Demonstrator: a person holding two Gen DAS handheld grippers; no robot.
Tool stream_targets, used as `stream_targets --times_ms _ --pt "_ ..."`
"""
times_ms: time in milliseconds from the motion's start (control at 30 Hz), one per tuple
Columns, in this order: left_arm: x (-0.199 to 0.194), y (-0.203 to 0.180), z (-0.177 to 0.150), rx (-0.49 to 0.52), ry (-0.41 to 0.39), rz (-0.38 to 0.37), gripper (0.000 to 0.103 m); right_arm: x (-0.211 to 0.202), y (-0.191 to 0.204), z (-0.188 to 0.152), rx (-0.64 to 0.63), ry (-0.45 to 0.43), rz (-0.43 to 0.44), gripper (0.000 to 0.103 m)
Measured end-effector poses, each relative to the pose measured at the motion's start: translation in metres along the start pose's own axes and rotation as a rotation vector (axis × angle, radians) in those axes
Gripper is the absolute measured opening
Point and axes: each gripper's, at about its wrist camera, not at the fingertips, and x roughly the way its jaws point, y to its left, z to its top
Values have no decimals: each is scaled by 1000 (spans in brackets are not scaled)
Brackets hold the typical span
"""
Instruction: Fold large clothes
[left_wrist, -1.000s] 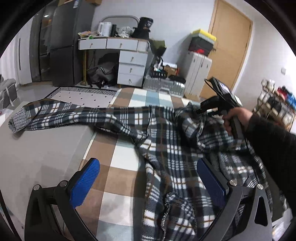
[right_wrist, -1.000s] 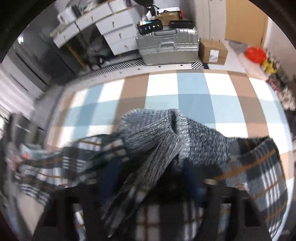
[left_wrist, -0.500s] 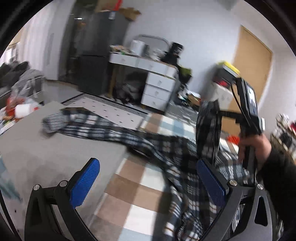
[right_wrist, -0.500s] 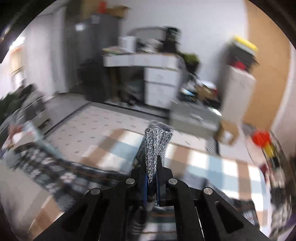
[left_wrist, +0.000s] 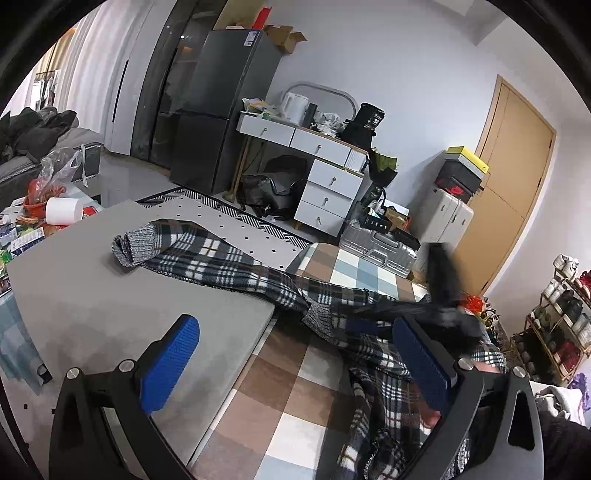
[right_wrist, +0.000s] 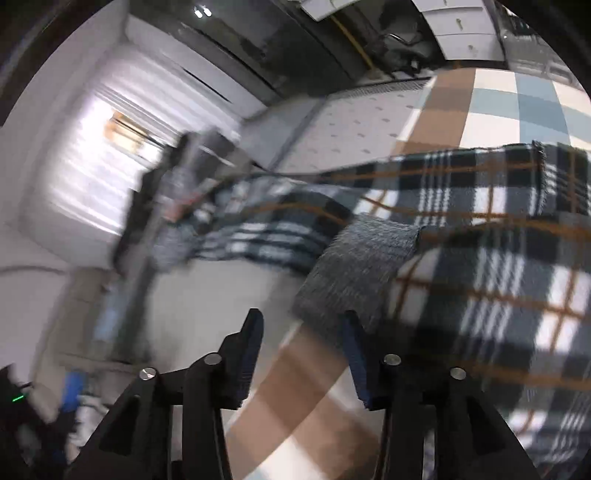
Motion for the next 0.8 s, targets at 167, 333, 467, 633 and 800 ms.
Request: stream_targets --times_ms 167,333,467,633,800 --pt "-6 -3 -2 11 -12 -3 102 -107 -41 -2 52 -190 -173 87" --pt "-11 -13 -6 57 -31 17 102 -201 -150 -29 340 -231 -483 86" --pt "-10 -23 -11 95 -39 50 102 -237 -210 -66 514 -204 -636 78" --pt "-5 -33 -16 138 -24 79 102 -270 -246 -101 588 -266 -604 0" --pt "-5 -45 -21 186 -32 113 102 -276 -250 -104 528 -245 -629 0"
